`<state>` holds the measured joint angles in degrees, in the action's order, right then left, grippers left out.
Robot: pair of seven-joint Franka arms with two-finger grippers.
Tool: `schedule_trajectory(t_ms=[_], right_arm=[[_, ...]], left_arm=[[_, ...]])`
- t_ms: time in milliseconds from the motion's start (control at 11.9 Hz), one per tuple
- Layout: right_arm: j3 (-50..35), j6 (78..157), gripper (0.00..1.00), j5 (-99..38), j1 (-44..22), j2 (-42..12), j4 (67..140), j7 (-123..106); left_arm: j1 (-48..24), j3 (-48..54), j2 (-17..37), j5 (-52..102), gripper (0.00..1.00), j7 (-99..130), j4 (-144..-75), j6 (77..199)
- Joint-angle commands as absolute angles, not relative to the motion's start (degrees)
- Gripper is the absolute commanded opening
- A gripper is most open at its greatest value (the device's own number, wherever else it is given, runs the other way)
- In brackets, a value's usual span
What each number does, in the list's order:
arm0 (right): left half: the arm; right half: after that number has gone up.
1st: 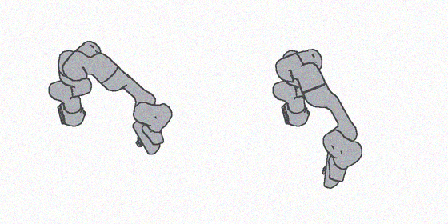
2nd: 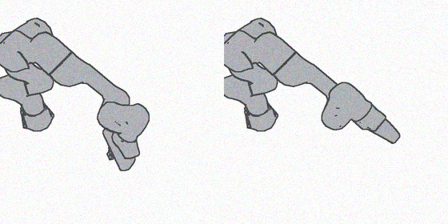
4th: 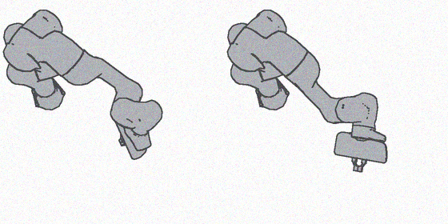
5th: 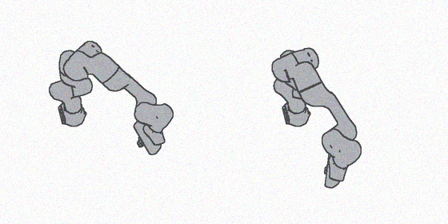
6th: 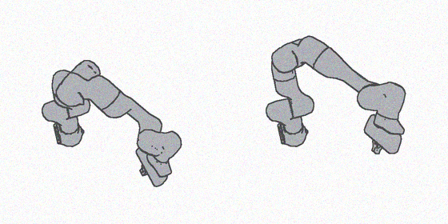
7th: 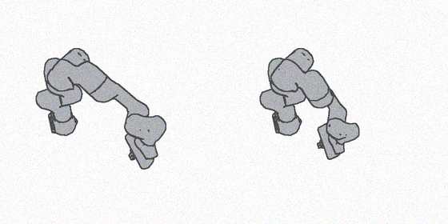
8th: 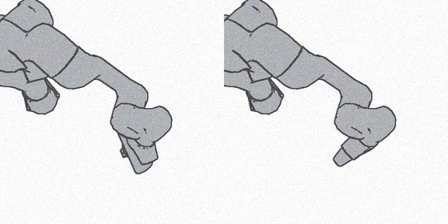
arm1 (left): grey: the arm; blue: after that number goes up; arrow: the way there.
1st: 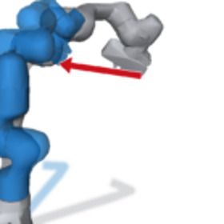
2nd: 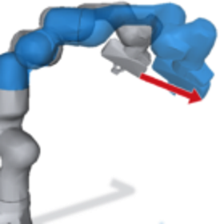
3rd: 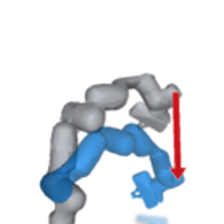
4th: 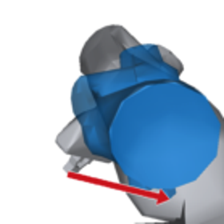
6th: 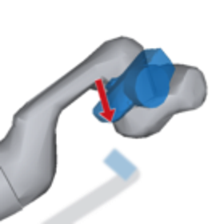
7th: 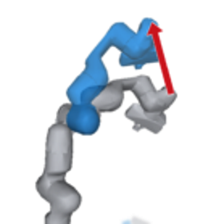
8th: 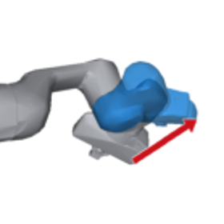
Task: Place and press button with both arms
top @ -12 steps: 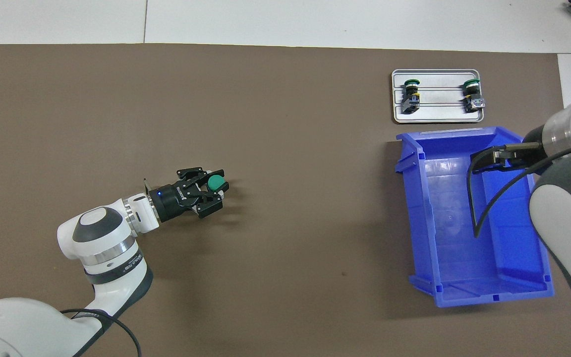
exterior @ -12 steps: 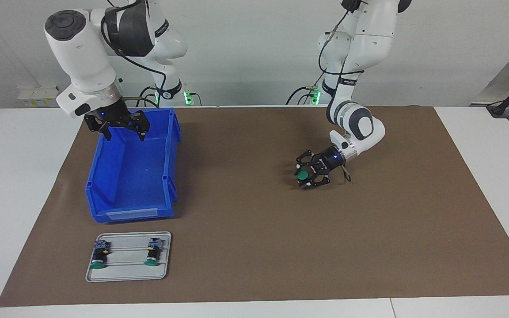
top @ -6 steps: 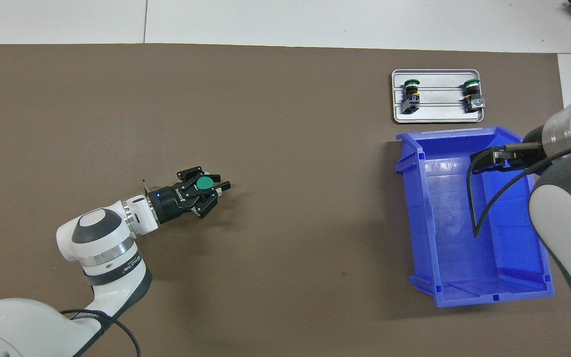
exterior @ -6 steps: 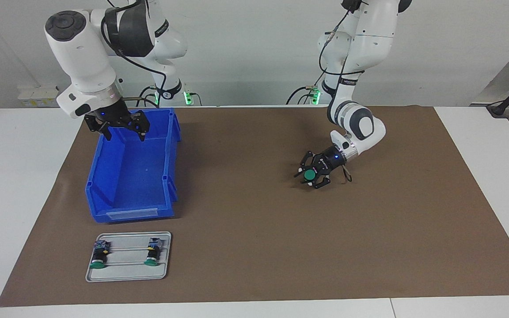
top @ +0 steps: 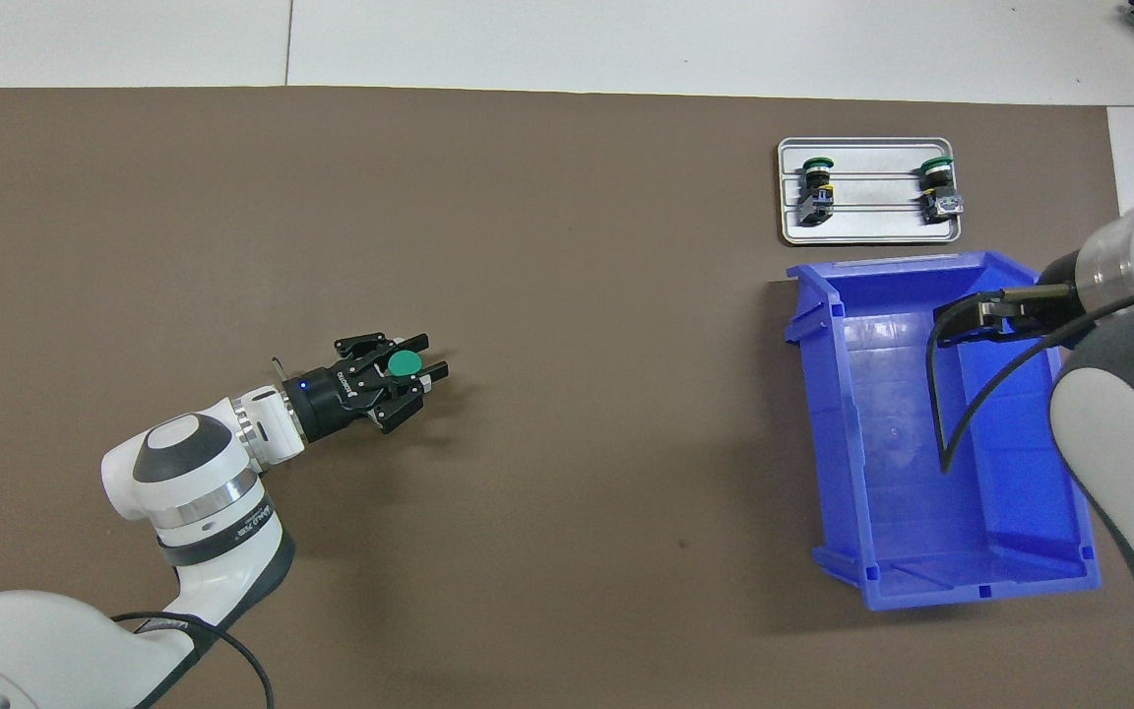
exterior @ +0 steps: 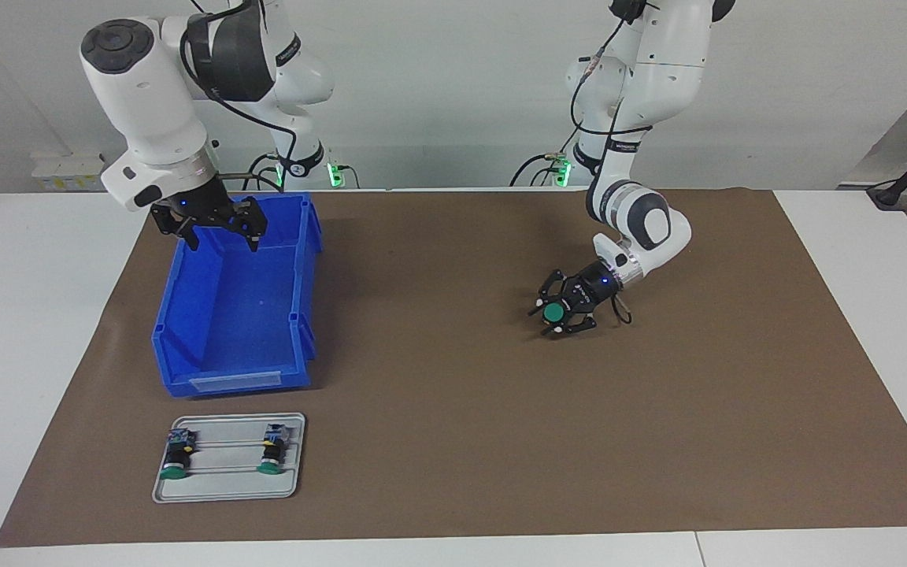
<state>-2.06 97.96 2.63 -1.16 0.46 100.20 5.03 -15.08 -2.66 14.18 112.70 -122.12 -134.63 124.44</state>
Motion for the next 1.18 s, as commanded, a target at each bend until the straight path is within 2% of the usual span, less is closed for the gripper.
schedule_trajectory(t_ms=[0, 843, 1096], right_arm=[[-2.29, 98.96, 1.00, 2.90, -0.79, 2.11, 102.04, 5.80], [-2.37, 98.97, 1.00, 2.90, -0.79, 2.11, 102.04, 5.80], [-2.37, 99.05, 1.00, 2.90, -0.79, 2.11, 102.04, 5.80]], left_arm=[[-15.29, -2.37, 11.87, 113.29, 0.81, -122.87, -135.97, 128.22], [-18.27, -2.37, 4.31, 112.94, 0.79, -112.87, -137.73, 135.96], [-17.06, -2.55, 4.22, 101.13, 0.75, -105.16, -135.89, 135.79]])
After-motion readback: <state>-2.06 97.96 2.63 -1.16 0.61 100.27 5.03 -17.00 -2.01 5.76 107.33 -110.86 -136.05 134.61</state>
